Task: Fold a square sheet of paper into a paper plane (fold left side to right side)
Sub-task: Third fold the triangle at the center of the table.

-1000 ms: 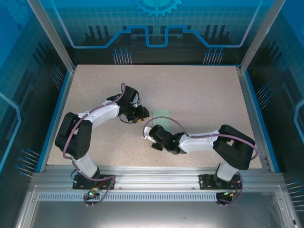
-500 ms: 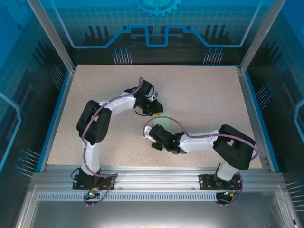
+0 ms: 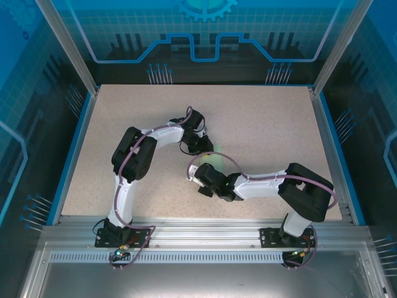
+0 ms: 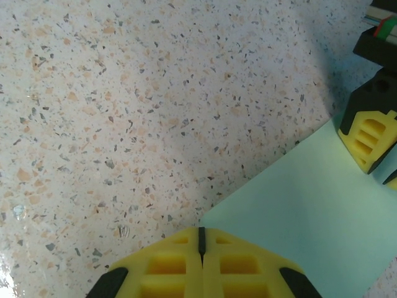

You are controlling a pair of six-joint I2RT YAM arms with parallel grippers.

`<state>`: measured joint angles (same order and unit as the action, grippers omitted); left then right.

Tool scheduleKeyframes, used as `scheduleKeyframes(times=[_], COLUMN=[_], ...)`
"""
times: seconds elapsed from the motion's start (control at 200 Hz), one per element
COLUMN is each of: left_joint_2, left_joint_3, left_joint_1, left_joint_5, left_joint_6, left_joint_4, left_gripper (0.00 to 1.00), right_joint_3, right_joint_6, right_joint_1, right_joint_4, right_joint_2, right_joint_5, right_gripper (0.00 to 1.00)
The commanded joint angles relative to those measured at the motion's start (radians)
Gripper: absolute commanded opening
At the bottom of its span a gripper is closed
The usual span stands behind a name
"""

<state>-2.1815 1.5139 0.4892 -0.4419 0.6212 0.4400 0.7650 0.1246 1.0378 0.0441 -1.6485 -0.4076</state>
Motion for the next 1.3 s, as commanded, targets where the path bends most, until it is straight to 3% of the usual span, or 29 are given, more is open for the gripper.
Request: scheduleKeyframes(times=[0.0,0.27,0.63,0.9,1.296], left_joint_2=[-0.043,-0.053,-0.058,-0.058,-0.063], left_joint_3=[0.009,-0.012,-0.008,-0.005,-0.002], left_joint_1=[0.007,0.01,0.01,0.01,0.009], left_joint_5=[0.03,0.035,0.039,0.04,0.045], left_joint_6=[-0.026,-0.023,-0.023,-0.026,-0.028], left_joint_4=[0.043,0.036,0.039,0.043,0.05], left_gripper=[0.21,0.2,0.19,0.19,0.18], right_joint_3=[0.024,0.024,0.065,0.064,0.091], right_joint_6=[-0.03,-0.083,-0.185,-0.257,-0.324], right_joint_1=[-0.022,-0.106,-0.35,-0.455,-0.519], right_joint_4=[-0.037,-0.054,-0.133,-0.151,-0.168], right_joint_2=[0.026,0.099,0.111,0.06,-0.022], right_joint_5=[0.04,0.188,0.499,0.577,0.603], right_gripper=[0.0,0.0,0.0,0.0,0.0])
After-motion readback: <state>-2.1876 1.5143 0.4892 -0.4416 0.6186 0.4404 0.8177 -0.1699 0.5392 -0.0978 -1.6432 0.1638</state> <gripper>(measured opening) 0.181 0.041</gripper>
